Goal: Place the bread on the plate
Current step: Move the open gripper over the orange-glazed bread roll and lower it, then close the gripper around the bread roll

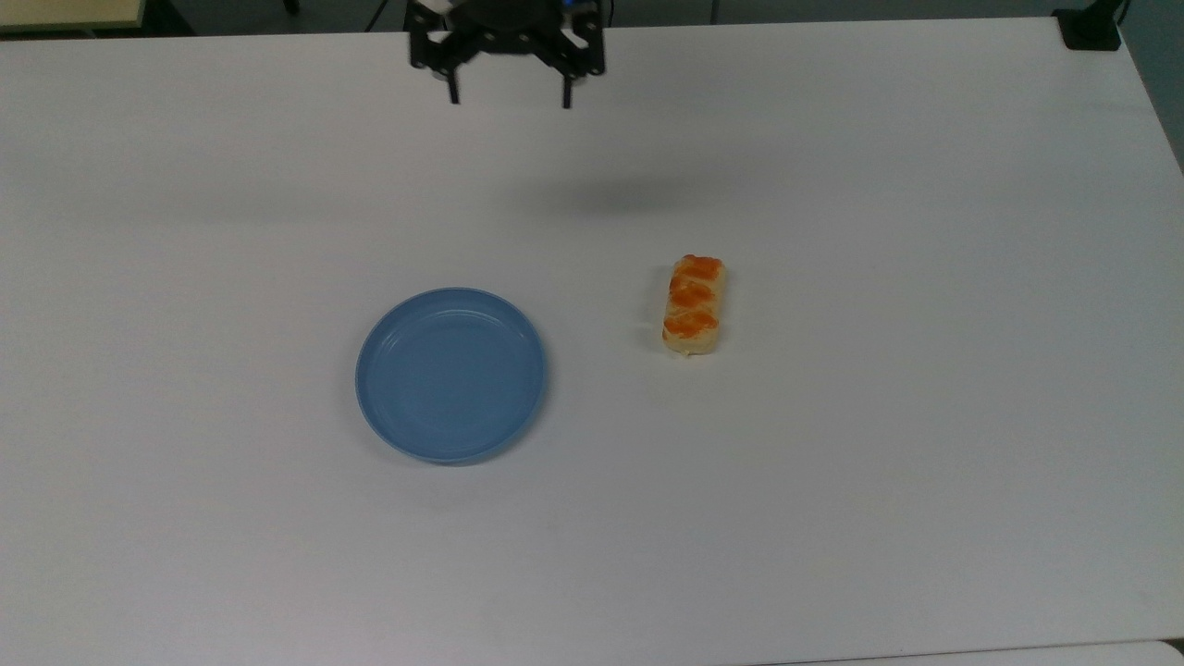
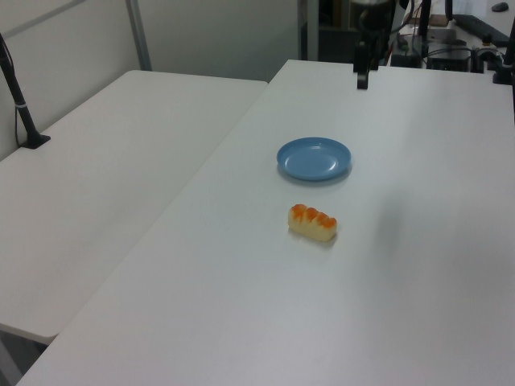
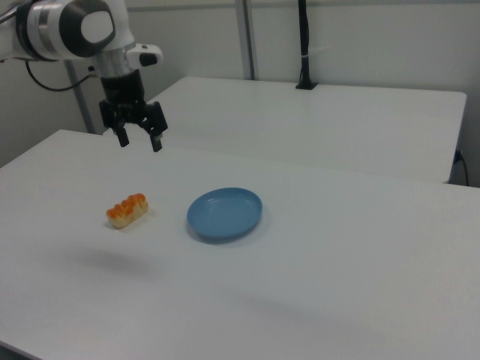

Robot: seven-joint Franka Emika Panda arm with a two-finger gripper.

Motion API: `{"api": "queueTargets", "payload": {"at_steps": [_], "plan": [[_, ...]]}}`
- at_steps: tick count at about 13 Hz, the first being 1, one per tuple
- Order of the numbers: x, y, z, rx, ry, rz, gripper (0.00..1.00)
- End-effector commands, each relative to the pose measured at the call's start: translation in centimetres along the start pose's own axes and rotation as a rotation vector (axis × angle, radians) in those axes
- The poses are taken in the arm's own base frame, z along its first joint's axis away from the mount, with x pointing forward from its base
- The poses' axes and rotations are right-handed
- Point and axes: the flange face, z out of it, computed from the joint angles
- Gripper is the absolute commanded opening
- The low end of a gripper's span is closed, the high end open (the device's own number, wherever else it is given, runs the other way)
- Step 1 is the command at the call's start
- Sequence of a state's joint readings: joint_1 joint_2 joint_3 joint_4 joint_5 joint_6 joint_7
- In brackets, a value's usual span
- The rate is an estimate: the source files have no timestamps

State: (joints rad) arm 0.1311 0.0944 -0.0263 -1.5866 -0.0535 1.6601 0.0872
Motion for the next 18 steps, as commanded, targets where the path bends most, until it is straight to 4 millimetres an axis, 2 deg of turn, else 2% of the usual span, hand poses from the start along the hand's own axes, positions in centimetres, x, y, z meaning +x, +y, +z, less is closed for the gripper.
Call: {"api": "queueTargets", "payload": {"at_steps": [1,2,5,6,10,12,14,16,18], "plan": [[1.5,-7.4,4.2,0.002,-0.032,0.032,1.00],[2.0,-10.1,6.1,-0.001,-0.038,0.030,1.00],[3.4,-15.2,10.1,0.016,-0.009,0.076,1.00],[4.1,-16.9,12.1,0.021,0.013,0.109,1.00],[5.7,-18.8,16.5,0.031,0.042,0.157,1.00],[5.5,-20.8,18.9,0.017,0.033,0.148,1.00],[5.7,-20.8,20.3,0.011,0.024,0.156,1.00],[5.9,-20.6,21.4,0.004,0.014,0.159,0.96],[6.0,-21.2,22.5,0.006,0.022,0.151,0.91]]}}
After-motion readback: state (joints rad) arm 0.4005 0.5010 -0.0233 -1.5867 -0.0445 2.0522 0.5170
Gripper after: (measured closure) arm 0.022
